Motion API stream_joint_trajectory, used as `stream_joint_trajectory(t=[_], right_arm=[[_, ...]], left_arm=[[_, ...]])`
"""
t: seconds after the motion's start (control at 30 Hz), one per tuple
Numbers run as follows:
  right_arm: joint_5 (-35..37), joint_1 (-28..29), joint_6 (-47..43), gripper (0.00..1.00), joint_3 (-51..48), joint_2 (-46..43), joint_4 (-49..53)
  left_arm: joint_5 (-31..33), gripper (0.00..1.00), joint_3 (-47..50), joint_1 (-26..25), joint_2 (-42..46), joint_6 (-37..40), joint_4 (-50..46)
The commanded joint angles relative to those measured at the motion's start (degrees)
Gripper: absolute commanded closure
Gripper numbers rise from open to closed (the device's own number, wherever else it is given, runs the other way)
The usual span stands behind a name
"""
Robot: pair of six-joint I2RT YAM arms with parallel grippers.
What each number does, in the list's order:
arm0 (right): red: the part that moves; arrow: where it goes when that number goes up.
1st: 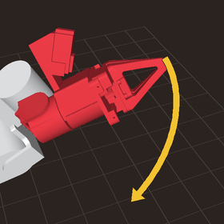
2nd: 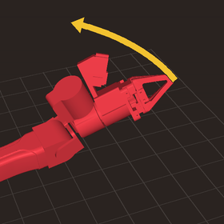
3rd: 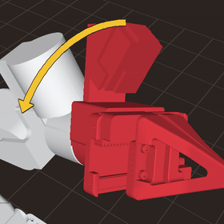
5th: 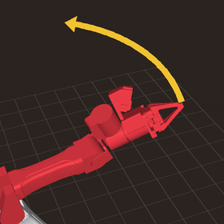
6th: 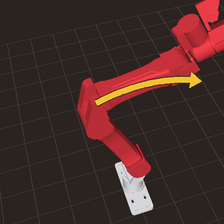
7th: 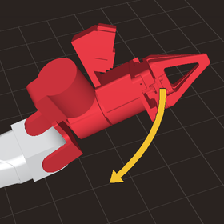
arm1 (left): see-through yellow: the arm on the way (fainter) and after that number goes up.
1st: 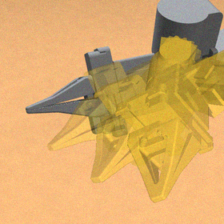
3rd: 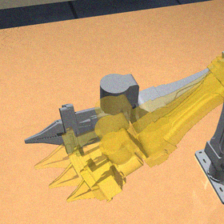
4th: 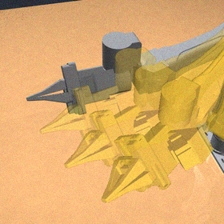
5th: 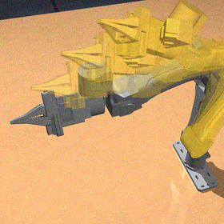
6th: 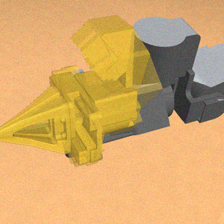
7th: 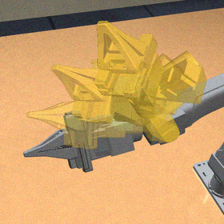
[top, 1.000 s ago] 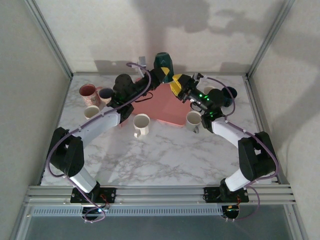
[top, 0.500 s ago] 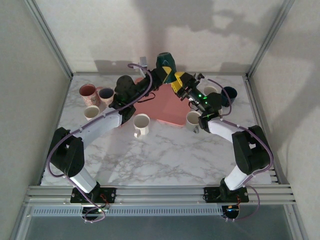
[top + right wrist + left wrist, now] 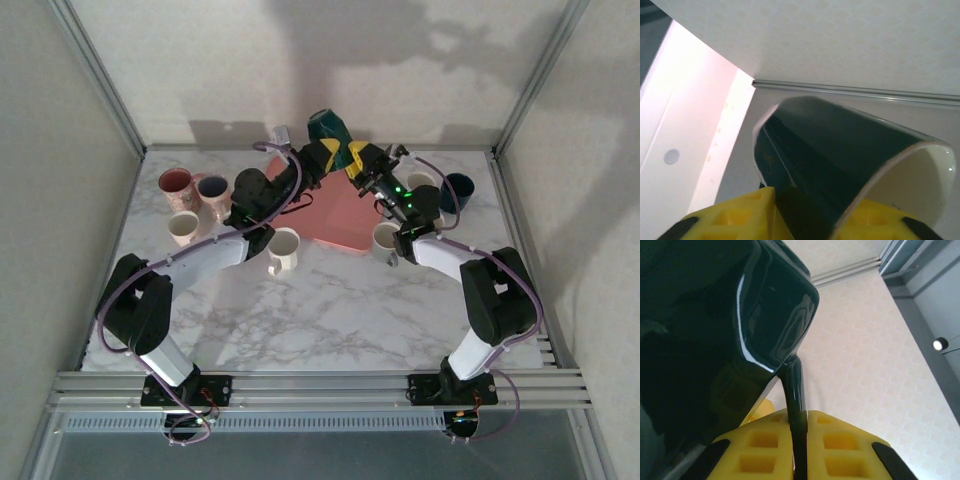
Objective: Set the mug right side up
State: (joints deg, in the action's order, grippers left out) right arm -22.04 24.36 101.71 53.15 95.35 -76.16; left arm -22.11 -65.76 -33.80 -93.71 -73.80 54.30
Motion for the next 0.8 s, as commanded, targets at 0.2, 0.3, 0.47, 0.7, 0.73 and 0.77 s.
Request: stream_joint_trajectory(t=[0.2,0.3,0.47,0.7,0.73,0.77], right_arm=[[3.1,0.4,-4.1,0.95,1.3,-2.3,-4.2],[3.4,0.3,-5.7,1.0,1.4,-2.6,-4.2],[3.5,0.1,-8.1,1.0,1.3,-2.9,-4.1],[2.6,-0.4,-9.5,1.0,1.1,-3.7,-2.5],[2.4,-0.5,-10.0,1.0,1.2,-3.9,-1.7],[2.1,-0.5,-10.4,1.0,1.4,-4.2,-1.0]], left_arm=[[-0.3,1.0,2.4,-1.2,1.7,-2.8,7.5],[-0.3,0.84,4.0,-1.2,2.4,-3.9,6.8],[-3.2,0.5,3.2,-1.1,4.2,1.3,-1.1],[-5.8,0.35,3.4,0.4,8.5,10.2,-13.6],[-6.1,0.34,3.5,0.7,9.1,11.3,-15.6],[-6.4,0.33,3.6,1.0,9.7,12.3,-17.1]])
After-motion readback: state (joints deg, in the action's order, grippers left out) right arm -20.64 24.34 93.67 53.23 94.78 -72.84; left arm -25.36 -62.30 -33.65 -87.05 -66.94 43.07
